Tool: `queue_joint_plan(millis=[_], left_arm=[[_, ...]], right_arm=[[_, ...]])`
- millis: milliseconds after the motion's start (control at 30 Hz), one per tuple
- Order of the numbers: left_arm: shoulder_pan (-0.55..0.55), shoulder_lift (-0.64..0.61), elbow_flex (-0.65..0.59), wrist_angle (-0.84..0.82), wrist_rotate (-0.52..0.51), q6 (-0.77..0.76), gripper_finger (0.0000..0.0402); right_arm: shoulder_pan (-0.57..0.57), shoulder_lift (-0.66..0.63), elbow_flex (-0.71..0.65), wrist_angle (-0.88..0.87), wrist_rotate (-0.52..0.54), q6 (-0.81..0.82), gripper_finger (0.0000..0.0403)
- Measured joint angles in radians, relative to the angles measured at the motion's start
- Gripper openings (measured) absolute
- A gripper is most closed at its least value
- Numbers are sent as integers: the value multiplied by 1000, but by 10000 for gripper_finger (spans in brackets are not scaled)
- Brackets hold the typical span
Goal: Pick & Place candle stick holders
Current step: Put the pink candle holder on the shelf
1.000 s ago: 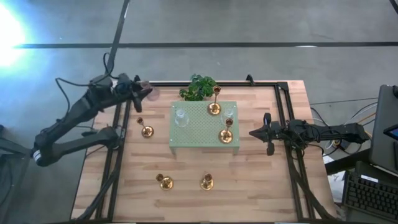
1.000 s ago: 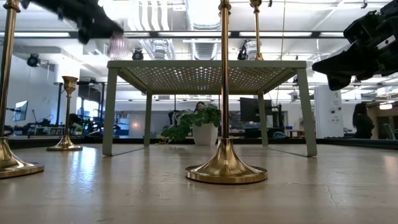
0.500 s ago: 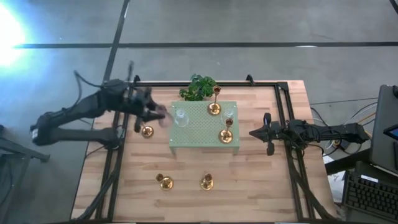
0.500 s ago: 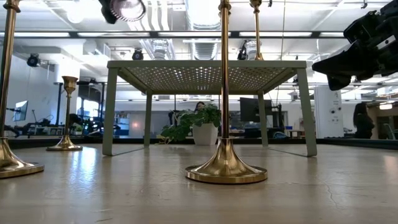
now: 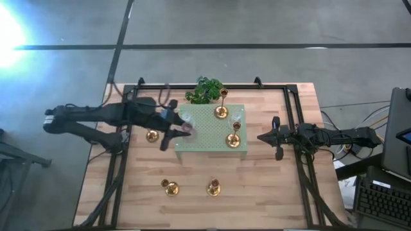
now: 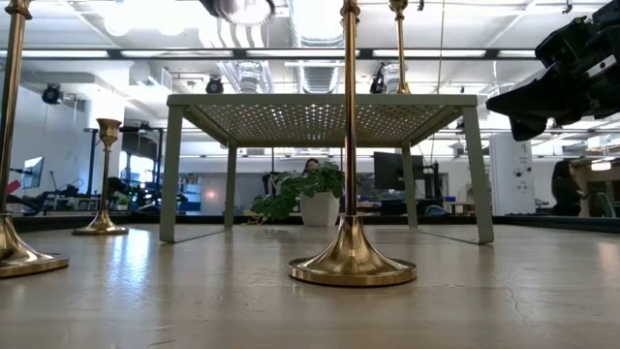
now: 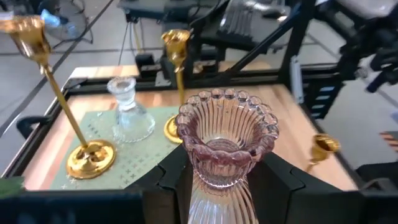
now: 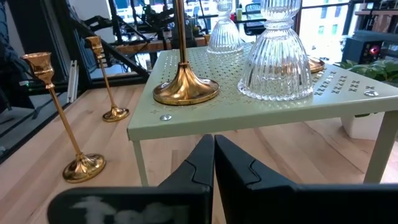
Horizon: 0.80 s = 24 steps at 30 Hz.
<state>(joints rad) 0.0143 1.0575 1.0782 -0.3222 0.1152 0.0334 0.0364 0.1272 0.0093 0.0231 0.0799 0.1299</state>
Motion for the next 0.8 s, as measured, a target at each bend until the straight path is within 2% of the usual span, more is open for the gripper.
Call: queue_joint_plan(millis=[267, 800], left_arm=[[-1, 137, 0, 115, -5, 26, 125], [3, 293, 15, 214, -65, 61, 125]], right_arm=[[0, 0, 0, 0, 0, 0, 8], [0, 0, 0, 0, 0, 0, 8]])
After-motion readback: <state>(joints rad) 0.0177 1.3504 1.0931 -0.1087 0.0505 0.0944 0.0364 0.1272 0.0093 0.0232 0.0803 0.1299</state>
